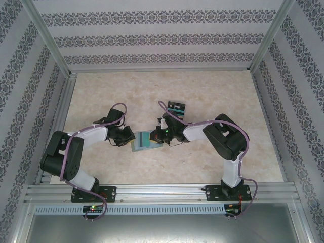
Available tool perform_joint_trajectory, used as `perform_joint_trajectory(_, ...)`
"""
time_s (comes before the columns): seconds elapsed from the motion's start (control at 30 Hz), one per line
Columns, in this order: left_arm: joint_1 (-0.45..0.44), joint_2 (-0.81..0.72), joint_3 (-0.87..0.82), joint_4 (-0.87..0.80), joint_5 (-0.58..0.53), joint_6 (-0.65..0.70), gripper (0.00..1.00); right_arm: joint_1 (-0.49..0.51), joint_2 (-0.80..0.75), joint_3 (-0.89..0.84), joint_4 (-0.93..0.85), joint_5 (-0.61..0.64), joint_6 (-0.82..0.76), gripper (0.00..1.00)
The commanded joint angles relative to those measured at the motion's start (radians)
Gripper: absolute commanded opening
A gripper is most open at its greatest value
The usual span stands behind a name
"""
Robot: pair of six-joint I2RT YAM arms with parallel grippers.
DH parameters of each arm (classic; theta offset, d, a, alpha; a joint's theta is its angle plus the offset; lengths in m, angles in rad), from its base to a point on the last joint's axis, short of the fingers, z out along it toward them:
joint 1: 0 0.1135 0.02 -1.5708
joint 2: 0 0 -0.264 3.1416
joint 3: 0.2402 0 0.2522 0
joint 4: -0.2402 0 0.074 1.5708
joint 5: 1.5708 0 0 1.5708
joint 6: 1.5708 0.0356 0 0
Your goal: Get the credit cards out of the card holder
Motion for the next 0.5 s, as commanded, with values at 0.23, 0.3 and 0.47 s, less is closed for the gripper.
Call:
perform_joint_trajectory(0.23, -0.044, -0.002, 0.068, 0.026, 0.086, 0.015, 0.13, 0.011, 0.026, 0.011, -0.066, 0.02, -0.023, 0.01)
perform_joint_trajectory(0.3, -0.063, 0.03, 0.075, 0.032, 0.081, 0.013, 0.12, 0.011, 0.027, 0.011, -0.065, 0.02, -0.021, 0.03)
perform_joint_trajectory(0.47, -0.076, 0.093, 0.072, 0.015, 0.052, 0.012, 0.07, 0.014, 0.028, 0.015, -0.063, 0.016, -0.022, 0.1)
